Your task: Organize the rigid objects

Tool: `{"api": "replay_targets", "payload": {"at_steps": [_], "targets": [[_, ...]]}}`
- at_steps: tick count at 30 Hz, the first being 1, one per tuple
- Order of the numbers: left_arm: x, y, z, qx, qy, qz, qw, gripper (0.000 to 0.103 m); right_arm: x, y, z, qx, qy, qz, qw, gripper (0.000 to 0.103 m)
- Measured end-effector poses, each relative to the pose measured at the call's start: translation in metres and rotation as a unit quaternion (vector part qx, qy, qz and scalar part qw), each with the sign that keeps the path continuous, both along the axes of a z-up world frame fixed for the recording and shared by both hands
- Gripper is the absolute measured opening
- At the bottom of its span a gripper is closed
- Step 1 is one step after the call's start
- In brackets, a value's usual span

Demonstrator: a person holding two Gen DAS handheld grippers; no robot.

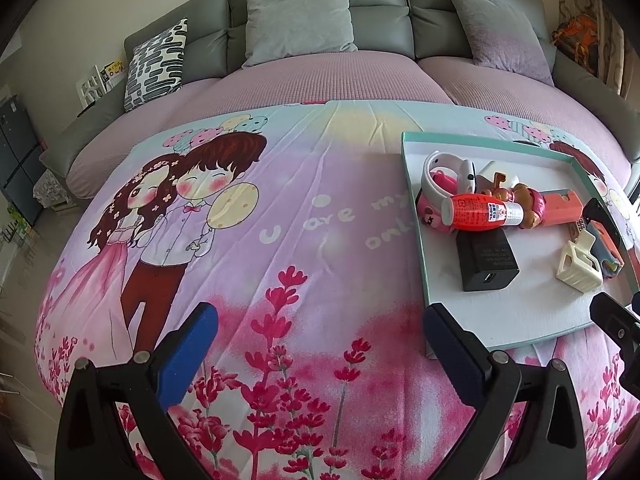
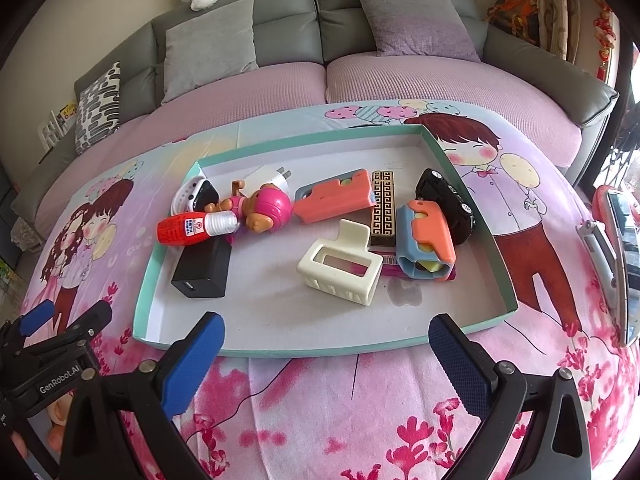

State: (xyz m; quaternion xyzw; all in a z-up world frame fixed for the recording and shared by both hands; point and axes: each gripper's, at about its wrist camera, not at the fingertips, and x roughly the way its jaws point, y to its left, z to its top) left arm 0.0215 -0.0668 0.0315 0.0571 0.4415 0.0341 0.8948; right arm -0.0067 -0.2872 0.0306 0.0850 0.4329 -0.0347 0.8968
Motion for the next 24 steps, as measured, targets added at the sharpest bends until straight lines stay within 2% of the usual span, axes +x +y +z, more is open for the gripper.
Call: {"api": "replay_targets", "payload": {"at_steps": [24], "targets": [[0.0005, -0.0008, -0.0023, 0.006, 0.005, 0.0, 1.0, 0.102, 0.0001, 0.0007, -0.0024, 0.002, 0.004, 0.0, 1.0, 0.103]]}}
